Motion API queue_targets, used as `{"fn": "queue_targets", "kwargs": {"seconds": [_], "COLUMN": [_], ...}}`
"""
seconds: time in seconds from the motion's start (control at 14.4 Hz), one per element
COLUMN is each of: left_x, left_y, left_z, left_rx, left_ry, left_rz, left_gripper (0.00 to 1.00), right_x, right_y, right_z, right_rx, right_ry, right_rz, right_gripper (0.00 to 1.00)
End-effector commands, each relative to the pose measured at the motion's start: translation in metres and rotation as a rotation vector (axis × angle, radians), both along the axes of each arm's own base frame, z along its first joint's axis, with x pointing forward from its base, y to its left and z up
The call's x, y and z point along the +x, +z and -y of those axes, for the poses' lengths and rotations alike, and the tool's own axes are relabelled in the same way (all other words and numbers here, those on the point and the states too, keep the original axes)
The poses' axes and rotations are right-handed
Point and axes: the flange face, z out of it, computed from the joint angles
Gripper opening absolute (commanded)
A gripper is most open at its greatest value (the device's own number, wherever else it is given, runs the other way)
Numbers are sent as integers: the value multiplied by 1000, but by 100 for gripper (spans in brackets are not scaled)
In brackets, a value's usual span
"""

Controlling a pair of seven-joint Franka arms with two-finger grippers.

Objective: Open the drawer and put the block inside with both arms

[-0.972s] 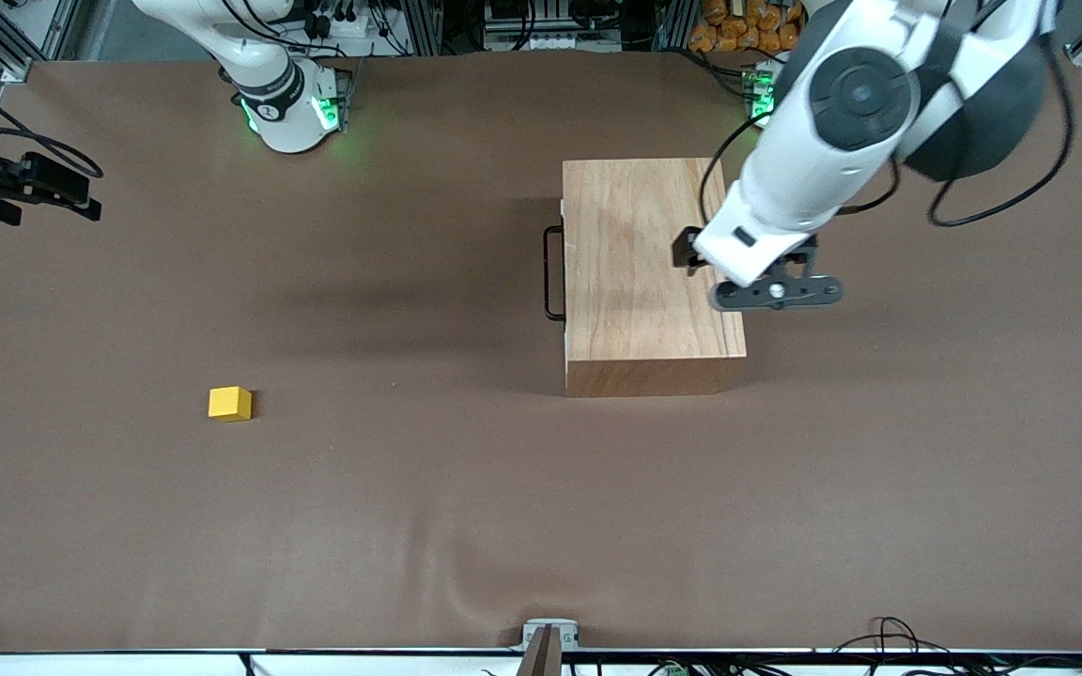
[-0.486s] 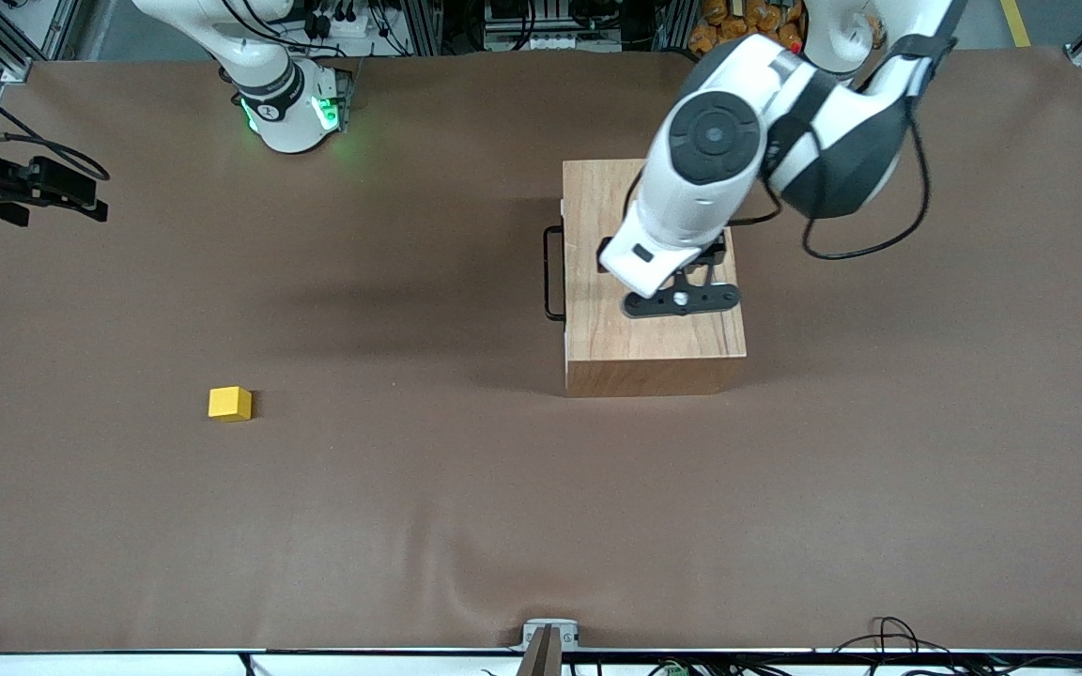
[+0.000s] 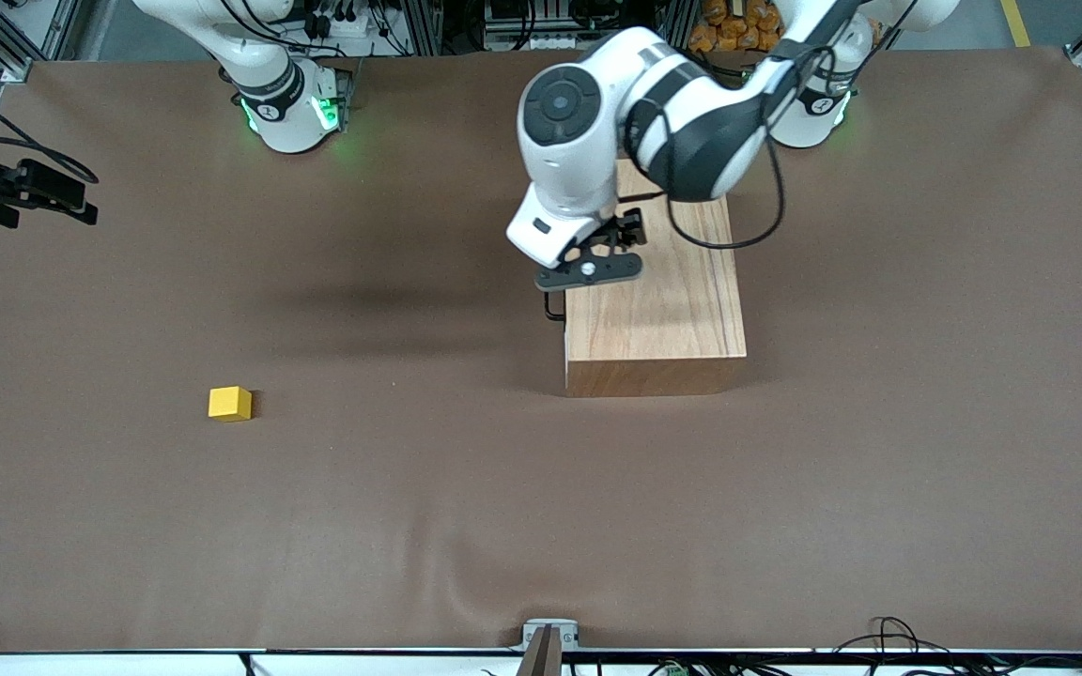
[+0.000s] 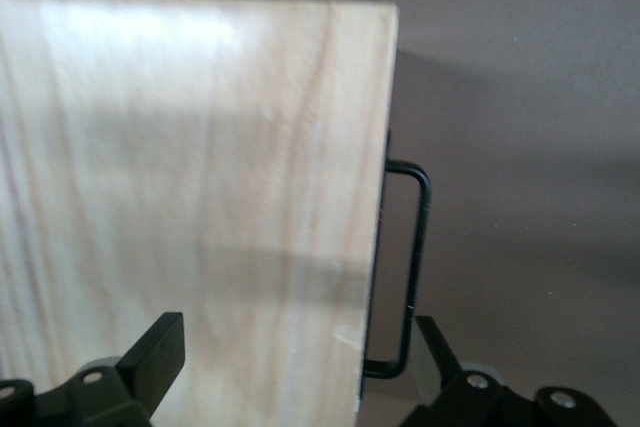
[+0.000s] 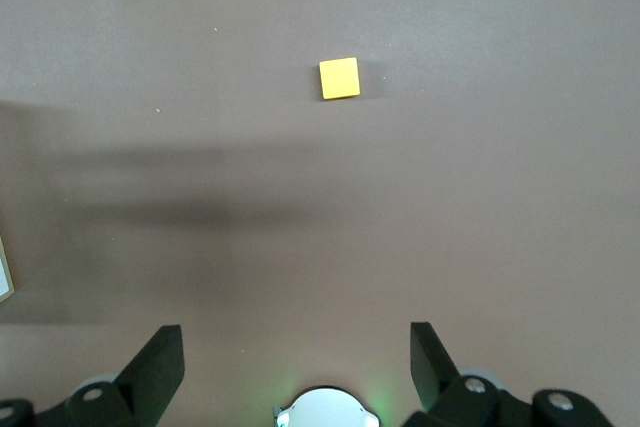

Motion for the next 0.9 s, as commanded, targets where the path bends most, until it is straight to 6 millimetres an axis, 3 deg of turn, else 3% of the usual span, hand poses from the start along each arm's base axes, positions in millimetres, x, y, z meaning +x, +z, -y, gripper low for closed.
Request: {"fn": "queue_targets", "kwargs": {"seconds": [0.0,0.21,0.35,0.69,0.83], "left_x": [-2,-25,-31,-32,-32], "left_y": [-13,-42,-44,-52,-62], "left_z": [30,60,69,75,86], "left_rx": [-4,21,40,60,57], "left_ry": [34,15,9,22,13], "left_rz": [50,70,102,128,178], "left_gripper": [100,100,100,100,100], "right_x": [-2,-4,-8,-8,-6], "right_y": [3,2,4,6,3], "right_z": [3,3,3,4,1], "right_rx": [10,10,10,2,2], "right_ry": [0,1,2,1,3], "right_rz": [4,-4,-13,-12,-17], "right_gripper": [100,100,100,100,100]}}
